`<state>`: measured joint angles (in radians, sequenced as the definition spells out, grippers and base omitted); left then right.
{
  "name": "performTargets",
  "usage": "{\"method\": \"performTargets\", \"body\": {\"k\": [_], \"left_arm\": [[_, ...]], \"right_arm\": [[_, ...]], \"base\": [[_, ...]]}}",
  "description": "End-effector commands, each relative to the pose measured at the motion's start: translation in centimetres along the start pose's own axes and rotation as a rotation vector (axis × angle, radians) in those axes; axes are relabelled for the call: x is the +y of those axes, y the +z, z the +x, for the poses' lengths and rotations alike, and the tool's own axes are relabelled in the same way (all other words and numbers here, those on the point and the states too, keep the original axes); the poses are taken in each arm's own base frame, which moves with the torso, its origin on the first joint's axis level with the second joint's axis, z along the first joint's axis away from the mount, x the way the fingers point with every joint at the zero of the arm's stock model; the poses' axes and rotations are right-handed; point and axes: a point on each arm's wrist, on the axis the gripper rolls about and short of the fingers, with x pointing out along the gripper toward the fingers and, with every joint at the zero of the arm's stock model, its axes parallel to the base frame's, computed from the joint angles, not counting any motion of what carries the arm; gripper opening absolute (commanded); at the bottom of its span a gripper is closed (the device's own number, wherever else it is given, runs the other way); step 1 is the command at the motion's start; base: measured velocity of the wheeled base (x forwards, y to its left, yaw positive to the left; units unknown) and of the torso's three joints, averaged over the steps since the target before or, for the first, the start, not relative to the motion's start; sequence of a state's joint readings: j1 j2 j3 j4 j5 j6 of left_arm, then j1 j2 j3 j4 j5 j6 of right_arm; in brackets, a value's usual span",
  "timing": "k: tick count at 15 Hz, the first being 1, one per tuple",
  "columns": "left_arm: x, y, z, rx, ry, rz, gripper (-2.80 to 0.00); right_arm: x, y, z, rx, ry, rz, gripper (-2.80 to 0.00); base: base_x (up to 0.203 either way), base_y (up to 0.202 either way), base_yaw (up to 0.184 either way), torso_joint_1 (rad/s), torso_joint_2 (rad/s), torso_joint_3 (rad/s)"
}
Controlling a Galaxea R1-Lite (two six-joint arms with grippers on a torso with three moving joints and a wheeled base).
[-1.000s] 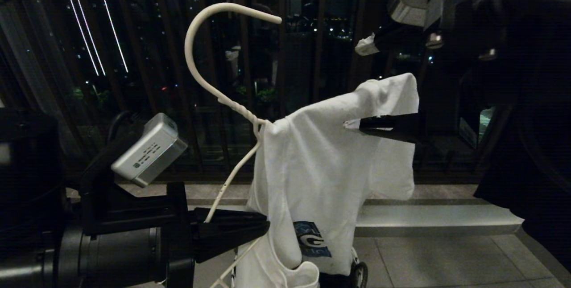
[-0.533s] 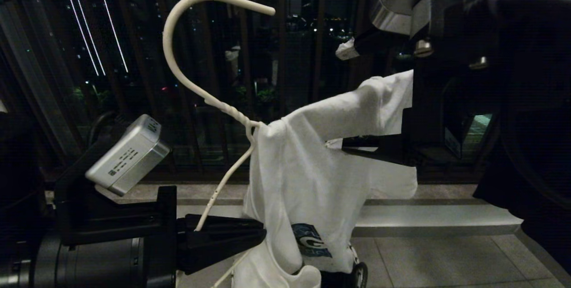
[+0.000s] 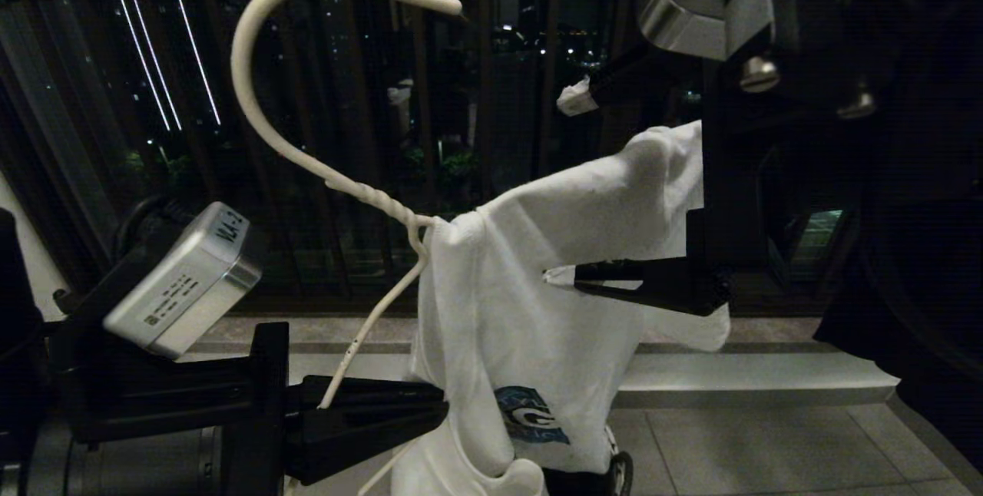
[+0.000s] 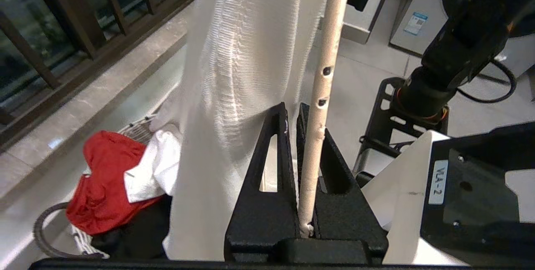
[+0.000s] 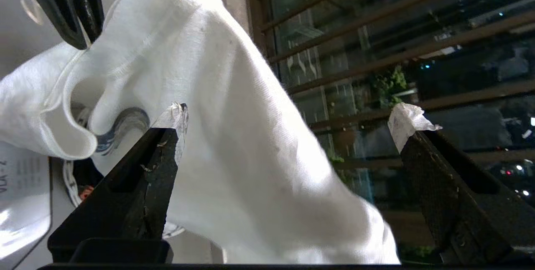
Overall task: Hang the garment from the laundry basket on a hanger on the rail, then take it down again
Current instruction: Hang the clothes on the clothes rack
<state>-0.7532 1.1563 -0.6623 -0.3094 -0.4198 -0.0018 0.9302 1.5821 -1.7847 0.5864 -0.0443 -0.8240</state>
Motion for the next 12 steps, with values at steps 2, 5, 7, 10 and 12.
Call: {"method": "performTargets", "body": {"k": [2, 5, 7, 10, 12], "left_arm": [[-0.13, -0.04, -0.28, -0.002, -0.002, 0.035, -2.8], [-0.14, -0.17, -0.31, -0.003, -0.002, 0.039, -2.8], [-0.13, -0.16, -0.28, -0.004, -0.002, 0.039, -2.8], [-0.18, -0.03, -0.42, -0.015, 0.0, 0.041, -2.8], [-0.14, -0.08, -0.37, -0.04, 0.002, 0.05, -2.8]], "right_arm": [[0.2, -0.14, 0.79, 0.012, 0.02, -0.003, 0.0], [0.19, -0.24, 0.99, 0.008, 0.032, 0.001, 0.0], [0.26, -0.32, 1.04, 0.006, 0.042, 0.013, 0.0], [0.24, -0.44, 1.12, 0.005, 0.048, 0.025, -2.8], [0.22, -0.43, 1.09, 0.004, 0.048, 0.027, -2.8]], "base": [[0.0, 0.0, 0.0, 0.0, 0.0, 0.0], [0.0, 0.0, 0.0, 0.0, 0.0, 0.0], [0.0, 0.0, 0.0, 0.0, 0.0, 0.0], [0.0, 0.0, 0.0, 0.0, 0.0, 0.0], [0.0, 0.0, 0.0, 0.0, 0.0, 0.0]]}}
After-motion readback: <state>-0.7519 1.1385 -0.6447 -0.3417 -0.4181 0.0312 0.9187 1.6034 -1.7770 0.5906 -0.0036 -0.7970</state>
